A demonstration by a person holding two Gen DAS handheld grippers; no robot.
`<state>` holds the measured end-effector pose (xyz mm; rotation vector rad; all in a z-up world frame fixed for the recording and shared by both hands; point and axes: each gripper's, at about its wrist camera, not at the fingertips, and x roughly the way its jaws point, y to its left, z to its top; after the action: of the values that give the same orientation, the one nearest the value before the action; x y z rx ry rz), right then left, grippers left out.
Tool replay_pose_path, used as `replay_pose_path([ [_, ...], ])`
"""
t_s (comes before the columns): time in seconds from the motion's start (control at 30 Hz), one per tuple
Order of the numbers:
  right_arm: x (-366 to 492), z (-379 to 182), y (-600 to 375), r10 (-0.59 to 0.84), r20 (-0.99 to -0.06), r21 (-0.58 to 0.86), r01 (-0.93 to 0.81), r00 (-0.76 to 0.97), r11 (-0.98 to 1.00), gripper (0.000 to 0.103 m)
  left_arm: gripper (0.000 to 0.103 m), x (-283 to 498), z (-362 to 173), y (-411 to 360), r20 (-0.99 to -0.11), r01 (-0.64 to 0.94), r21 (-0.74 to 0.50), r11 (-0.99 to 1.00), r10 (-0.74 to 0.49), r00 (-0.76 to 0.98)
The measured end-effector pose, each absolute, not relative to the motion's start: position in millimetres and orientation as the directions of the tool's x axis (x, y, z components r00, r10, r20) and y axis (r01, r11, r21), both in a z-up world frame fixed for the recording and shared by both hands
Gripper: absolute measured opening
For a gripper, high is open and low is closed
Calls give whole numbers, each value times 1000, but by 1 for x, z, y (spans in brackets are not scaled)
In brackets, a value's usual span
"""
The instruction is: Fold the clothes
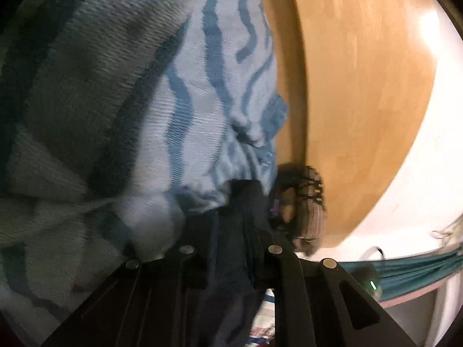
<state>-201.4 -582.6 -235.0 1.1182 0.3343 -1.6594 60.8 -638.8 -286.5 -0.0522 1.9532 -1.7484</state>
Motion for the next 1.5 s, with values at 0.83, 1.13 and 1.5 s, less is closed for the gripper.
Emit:
replay_pose_path([
  [0.83,-189,-225,-578,-642,-756,189,898,-125,-397,69,3,5,-296,-638,-569,567,-816,110,-319,-758],
  [1.13,-208,-245,-331,-524,-842,355,596,-131,-720,70,46,-12,-243,-609,-369,421,-901,-106,-327,-870],
  [1.5,-195,-271,-182,-612,-789,593,189,-57,-783,69,56,-56,-250,-524,-421,425,-901,-86,-60,-905],
])
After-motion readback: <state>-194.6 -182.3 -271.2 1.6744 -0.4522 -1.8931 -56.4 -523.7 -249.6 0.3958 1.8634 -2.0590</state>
